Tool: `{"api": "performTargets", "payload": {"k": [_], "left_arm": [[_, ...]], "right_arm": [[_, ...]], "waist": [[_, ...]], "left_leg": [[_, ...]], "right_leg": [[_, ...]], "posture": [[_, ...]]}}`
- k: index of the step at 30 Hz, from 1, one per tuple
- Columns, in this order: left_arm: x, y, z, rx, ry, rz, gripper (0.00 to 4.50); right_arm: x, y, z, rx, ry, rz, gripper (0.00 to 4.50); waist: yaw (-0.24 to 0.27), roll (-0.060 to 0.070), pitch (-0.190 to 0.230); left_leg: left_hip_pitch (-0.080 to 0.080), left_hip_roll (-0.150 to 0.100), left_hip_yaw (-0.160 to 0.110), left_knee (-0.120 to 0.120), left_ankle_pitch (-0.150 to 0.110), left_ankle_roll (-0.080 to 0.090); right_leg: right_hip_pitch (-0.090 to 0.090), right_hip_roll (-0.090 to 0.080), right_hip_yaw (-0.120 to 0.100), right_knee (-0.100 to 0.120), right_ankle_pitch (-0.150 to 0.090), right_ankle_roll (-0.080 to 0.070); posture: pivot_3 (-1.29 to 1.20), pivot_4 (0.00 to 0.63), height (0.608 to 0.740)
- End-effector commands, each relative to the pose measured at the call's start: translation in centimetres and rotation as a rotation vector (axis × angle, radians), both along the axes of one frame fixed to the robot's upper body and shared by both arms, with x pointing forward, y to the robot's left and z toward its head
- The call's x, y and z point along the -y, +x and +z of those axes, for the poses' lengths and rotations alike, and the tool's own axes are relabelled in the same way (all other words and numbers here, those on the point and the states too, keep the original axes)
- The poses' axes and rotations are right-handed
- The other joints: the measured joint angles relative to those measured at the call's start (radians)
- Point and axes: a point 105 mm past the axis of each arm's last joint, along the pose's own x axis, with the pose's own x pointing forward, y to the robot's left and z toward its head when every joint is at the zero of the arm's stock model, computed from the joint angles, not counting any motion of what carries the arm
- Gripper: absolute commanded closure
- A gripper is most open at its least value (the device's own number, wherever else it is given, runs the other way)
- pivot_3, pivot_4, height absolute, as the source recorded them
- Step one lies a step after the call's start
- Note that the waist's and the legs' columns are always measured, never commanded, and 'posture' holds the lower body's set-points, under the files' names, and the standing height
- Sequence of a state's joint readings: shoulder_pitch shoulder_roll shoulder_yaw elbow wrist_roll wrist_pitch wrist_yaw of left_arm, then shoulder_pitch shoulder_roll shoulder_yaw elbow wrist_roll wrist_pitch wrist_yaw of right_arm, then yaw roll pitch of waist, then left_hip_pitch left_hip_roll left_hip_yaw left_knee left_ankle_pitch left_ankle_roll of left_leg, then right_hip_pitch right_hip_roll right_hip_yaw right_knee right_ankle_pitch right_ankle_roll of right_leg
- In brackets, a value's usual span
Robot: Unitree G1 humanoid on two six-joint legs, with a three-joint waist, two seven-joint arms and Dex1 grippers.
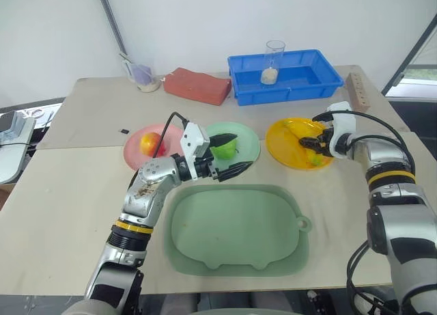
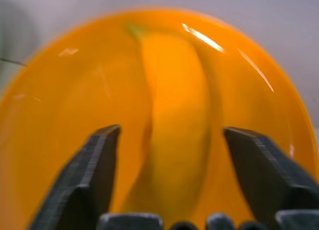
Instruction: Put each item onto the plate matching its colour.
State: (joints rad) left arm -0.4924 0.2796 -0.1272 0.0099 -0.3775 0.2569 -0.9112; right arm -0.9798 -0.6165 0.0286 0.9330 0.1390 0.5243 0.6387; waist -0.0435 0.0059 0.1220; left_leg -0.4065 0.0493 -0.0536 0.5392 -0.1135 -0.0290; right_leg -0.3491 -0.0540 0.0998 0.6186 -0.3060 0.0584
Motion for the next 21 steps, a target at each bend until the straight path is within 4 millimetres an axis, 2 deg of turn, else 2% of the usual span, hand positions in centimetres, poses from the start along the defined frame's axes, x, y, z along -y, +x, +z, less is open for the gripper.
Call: {"api": "performTargets", "payload": {"k": [1, 3, 5, 8, 12, 14, 17, 18, 19, 21], "left_arm": [[-0.7, 0.0, 1.1, 0.067, 0.013, 0.023, 0.00], [-1.3, 0.3, 1.1, 0.068, 0.029, 0.047, 0.00], [-3.2, 0.6, 1.0, 0.062, 0.094, 0.082, 0.00], [-5.4, 0.7, 1.1, 0.033, 0.156, 0.121, 0.00], [-8.6, 0.3, 1.6, 0.023, 0.196, 0.238, 0.00], [-10.5, -0.2, 1.1, -0.003, 0.212, 0.314, 0.00], [-13.2, -0.5, 0.2, -0.027, 0.221, 0.472, 0.00], [-14.0, -0.8, -0.2, -0.045, 0.215, 0.515, 0.00], [-14.5, -1.0, -0.4, -0.056, 0.212, 0.540, 0.00], [-15.4, -1.7, -0.9, -0.068, 0.203, 0.601, 0.00]], "right_arm": [[0.2, 0.3, 3.4, 0.112, -0.016, 0.047, 0.04], [0.3, -0.2, 3.8, 0.123, -0.041, 0.082, 0.04], [0.1, -1.9, 5.3, 0.188, -0.069, 0.175, 0.04], [-1.1, -4.8, 6.8, 0.254, -0.093, 0.314, 0.04], [-3.4, -9.7, 8.0, 0.313, -0.029, 0.462, 0.04], [-4.4, -12.1, 7.8, 0.324, -0.041, 0.509, 0.04], [-5.0, -14.3, 7.0, 0.321, -0.047, 0.506, 0.04], [-5.0, -15.0, 6.6, 0.320, -0.047, 0.495, 0.04], [-5.1, -15.4, 6.4, 0.320, -0.047, 0.487, 0.04], [-5.0, -16.3, 5.7, 0.314, -0.019, 0.451, 0.04]], "waist": [[0.000, 0.000, 0.000], [0.001, 0.001, 0.000], [0.002, 0.002, -0.001], [0.003, 0.001, 0.000], [-0.004, 0.000, 0.000], [-0.004, 0.000, 0.000], [-0.001, -0.001, 0.001], [0.001, -0.002, 0.001], [0.002, -0.004, 0.001], [0.006, -0.006, 0.002]], "left_leg": [[0.000, 0.000, 0.000, 0.000, 0.000, 0.000], [0.000, 0.000, 0.000, 0.000, 0.000, 0.000], [-0.001, 0.000, 0.000, 0.000, 0.000, 0.000], [0.000, 0.000, 0.000, 0.000, 0.000, 0.000], [0.001, 0.000, -0.001, 0.000, 0.000, 0.000], [0.002, 0.000, 0.000, 0.000, 0.000, -0.001], [0.004, 0.001, 0.000, 0.000, -0.001, -0.001], [0.004, 0.001, 0.000, 0.000, -0.005, -0.007], [0.005, 0.001, 0.001, 0.000, -0.005, -0.008], [0.006, 0.000, 0.001, 0.001, -0.006, -0.009]], "right_leg": [[0.000, 0.000, 0.000, 0.000, 0.000, 0.000], [0.000, 0.000, 0.000, 0.001, 0.000, 0.000], [-0.001, 0.000, 0.000, 0.001, 0.000, 0.000], [-0.002, 0.000, 0.000, 0.003, -0.002, 0.001], [-0.001, 0.000, 0.000, 0.005, -0.004, 0.000], [-0.001, 0.000, 0.000, 0.006, -0.004, 0.000], [-0.002, 0.000, 0.000, 0.006, -0.005, -0.001], [-0.003, -0.001, -0.001, 0.006, -0.005, -0.002], [-0.003, -0.002, -0.001, 0.006, -0.009, -0.009], [-0.003, -0.003, -0.001, 0.006, -0.009, -0.010]], "posture": [[0.00, 0.150, 0.740], [0.00, 0.150, 0.740], [0.00, 0.150, 0.740], [0.00, 0.150, 0.740], [0.00, 0.150, 0.740], [0.00, 0.150, 0.740], [0.00, 0.150, 0.740], [0.00, 0.150, 0.740], [0.00, 0.150, 0.740], [0.00, 0.150, 0.740]]}}
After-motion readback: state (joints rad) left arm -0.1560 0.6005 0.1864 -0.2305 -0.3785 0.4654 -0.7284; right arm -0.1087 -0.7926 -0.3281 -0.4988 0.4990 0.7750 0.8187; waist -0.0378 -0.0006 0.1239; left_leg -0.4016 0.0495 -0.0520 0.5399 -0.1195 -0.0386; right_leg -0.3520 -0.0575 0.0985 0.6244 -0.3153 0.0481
